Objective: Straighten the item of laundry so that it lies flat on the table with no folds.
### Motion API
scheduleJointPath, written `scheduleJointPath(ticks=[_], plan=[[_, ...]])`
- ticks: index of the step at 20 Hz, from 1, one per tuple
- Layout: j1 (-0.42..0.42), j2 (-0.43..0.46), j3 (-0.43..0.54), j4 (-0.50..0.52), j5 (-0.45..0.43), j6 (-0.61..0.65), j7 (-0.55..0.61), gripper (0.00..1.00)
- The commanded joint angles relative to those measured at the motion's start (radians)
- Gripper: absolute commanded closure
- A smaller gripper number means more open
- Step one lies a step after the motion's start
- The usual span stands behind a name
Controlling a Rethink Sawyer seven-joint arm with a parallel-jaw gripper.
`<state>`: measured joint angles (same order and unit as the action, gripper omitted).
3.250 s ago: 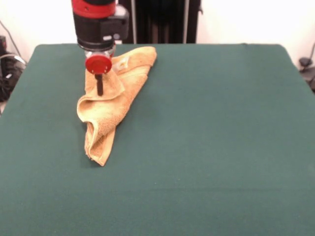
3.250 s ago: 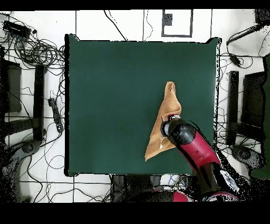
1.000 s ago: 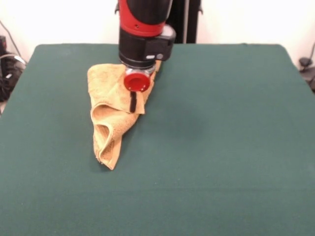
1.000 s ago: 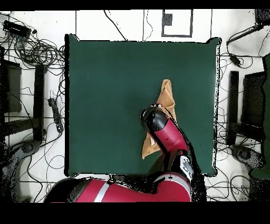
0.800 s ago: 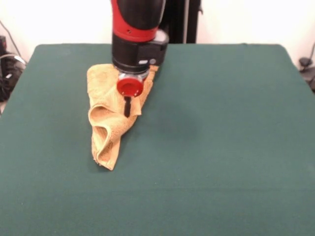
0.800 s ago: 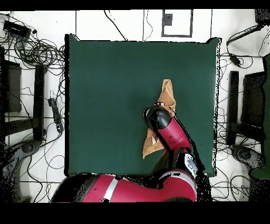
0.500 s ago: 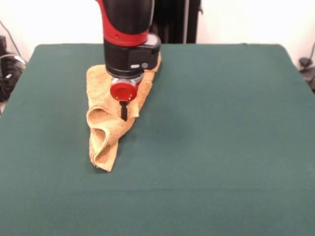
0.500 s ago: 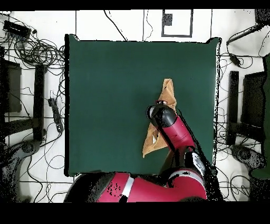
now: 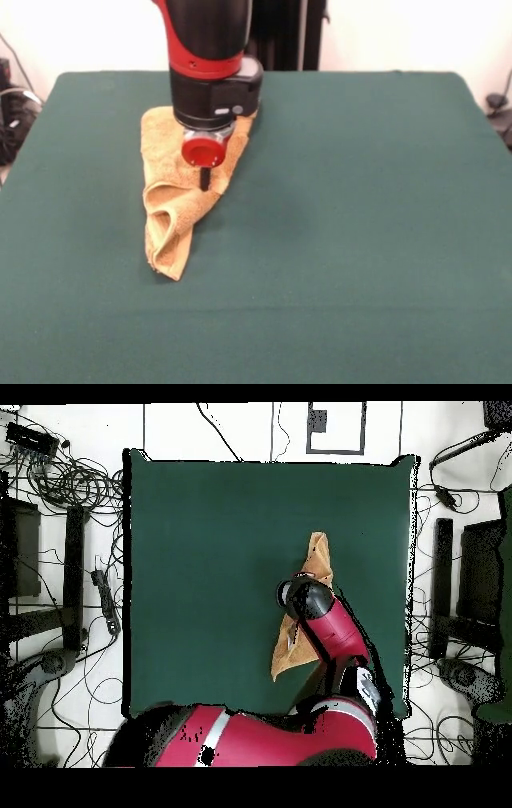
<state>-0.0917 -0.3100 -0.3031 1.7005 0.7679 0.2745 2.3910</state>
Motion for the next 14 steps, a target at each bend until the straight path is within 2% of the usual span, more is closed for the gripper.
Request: scheduleJointPath(ticks=[1, 4, 7, 12, 14], plan=[[0.057, 0.102, 0.212, -0.099, 0.214, -0.039, 0.433, 1.00], [0.126, 0.111, 0.163, -0.125, 0.297, -0.006, 0.569, 1.00], [0.208, 0.161, 0.050, -0.190, 0.310, 0.066, 0.693, 1.00], [0.250, 0.184, -0.049, -0.255, 0.280, 0.189, 0.848, 1.00], [0.254, 0.175, -0.085, -0.275, 0.241, 0.265, 0.892, 1.00]])
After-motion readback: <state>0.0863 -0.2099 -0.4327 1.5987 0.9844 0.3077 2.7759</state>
